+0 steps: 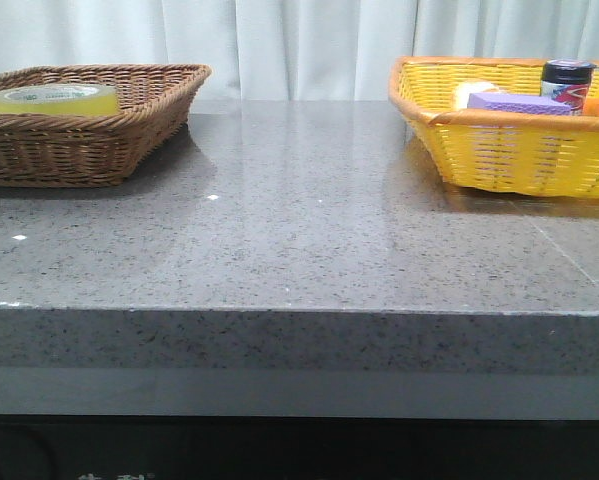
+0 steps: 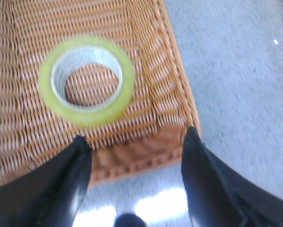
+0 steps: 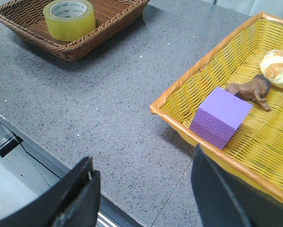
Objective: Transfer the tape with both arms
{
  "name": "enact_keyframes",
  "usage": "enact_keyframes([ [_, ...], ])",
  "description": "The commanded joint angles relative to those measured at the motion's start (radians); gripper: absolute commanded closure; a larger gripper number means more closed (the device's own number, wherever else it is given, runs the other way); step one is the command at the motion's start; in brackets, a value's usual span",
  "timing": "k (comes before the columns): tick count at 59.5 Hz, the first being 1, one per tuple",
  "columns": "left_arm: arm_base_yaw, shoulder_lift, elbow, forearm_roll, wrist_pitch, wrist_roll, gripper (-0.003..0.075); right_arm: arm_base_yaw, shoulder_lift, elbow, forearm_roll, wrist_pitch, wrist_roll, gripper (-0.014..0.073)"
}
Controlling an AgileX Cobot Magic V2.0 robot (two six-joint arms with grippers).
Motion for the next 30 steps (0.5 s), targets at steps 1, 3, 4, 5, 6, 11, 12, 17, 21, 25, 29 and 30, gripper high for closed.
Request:
enact_keyframes([
  [1,-0.004,-0.137,0.099,-0.026,-0.115,-0.011,0.0300,-0.007,0.000,-0.020,0.009,-0.067,-0.004,0.0147],
  [3,-0.004,-0.181,0.154,-0.032,-0.138,-0.011,0.0300,-0.007,0.000,-0.020,0.009,-0.067,-0.004,0.0147],
  [4,-0.004,-0.198,0.187,-0.034,-0.147,-0.011,0.0300,-0.007,0.000,-0.020,0.009,-0.067,-0.004,0.0147],
  [5,-0.004,-0.215,0.209,-0.036,-0.156,-0.011,0.0300,-0.007,0.000,-0.020,0.009,-0.067,-0.004,0.0147],
  [6,-0.004,-0.241,0.241,-0.036,-0.169,-0.011,0.0300,-0.007,0.000,-0.020,0.009,-0.067,-0.004,0.0147],
  [11,-0.004,-0.347,0.364,-0.040,-0.214,-0.011,0.0300,-0.007,0.000,-0.020,0.009,-0.067,-0.004,0.0147],
  [12,-0.004,-0.373,0.394,-0.040,-0.225,-0.011,0.0300,-0.007,0.000,-0.020,0.009,-0.067,-0.004,0.0147],
  [17,-0.004,-0.478,0.504,-0.044,-0.266,-0.011,0.0300,-0.007,0.000,-0.020,0.009,-0.067,-0.004,0.0147],
  [21,-0.004,-0.562,0.586,-0.050,-0.302,-0.011,0.0300,-0.007,0.000,-0.020,0.009,-0.066,-0.004,0.0147],
  [25,-0.004,-0.643,0.651,-0.050,-0.325,-0.011,0.0300,-0.007,0.000,-0.020,0.010,-0.066,-0.004,0.0147],
  [29,-0.004,-0.713,0.707,-0.050,-0.339,-0.011,0.0300,-0.007,0.000,-0.020,0.010,-0.066,-0.004,0.0147],
  [30,-0.004,-0.727,0.724,-0.050,-0.343,-0.011,0.0300,-0.007,0.000,-0.020,0.010,-0.066,-0.004,0.0147],
])
